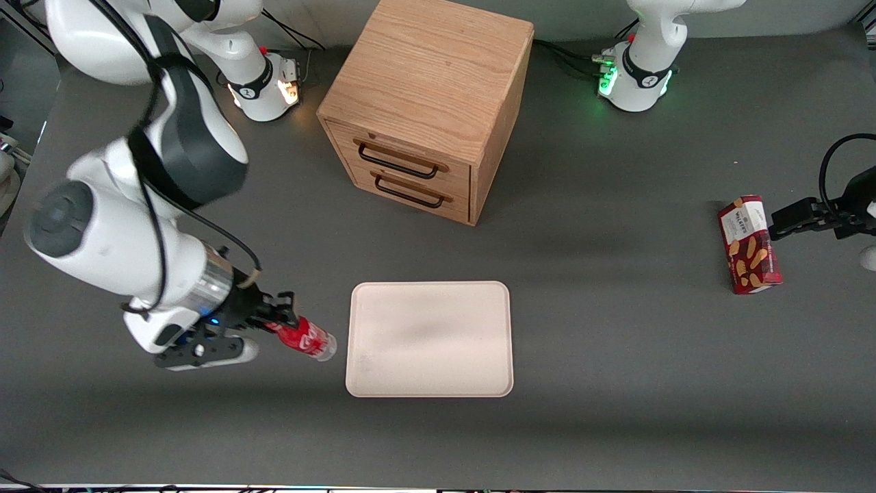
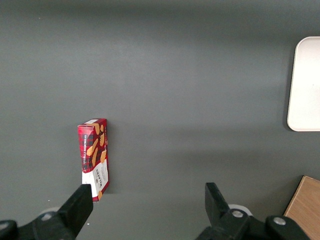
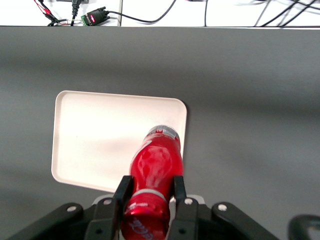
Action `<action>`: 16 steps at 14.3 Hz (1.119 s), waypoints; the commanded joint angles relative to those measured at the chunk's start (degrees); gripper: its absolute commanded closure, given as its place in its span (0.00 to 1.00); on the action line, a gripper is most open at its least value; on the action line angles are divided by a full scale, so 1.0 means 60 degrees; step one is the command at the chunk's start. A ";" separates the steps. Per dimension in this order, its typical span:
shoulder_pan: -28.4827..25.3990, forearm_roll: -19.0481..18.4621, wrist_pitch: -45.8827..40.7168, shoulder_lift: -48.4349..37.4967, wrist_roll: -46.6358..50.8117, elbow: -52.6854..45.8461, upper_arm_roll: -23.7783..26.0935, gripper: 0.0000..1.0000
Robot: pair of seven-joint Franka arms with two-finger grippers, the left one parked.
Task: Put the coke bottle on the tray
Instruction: 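Lift the bottle with the right gripper and carry it onto the tray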
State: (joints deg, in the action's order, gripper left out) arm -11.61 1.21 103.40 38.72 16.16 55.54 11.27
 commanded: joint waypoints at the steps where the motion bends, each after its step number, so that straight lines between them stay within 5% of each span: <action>1: -0.0276 -0.0390 0.0518 0.0767 0.0325 -0.0541 0.0084 1.00; 6: -0.0497 -0.0992 0.1207 0.1705 0.0251 -0.0526 0.0113 1.00; 16: -0.0673 -0.1052 0.2409 0.2687 0.0295 -0.0511 0.0114 1.00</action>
State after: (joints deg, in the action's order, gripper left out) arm -15.18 -3.95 117.27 53.14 16.32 55.29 11.71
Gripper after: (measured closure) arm 0.621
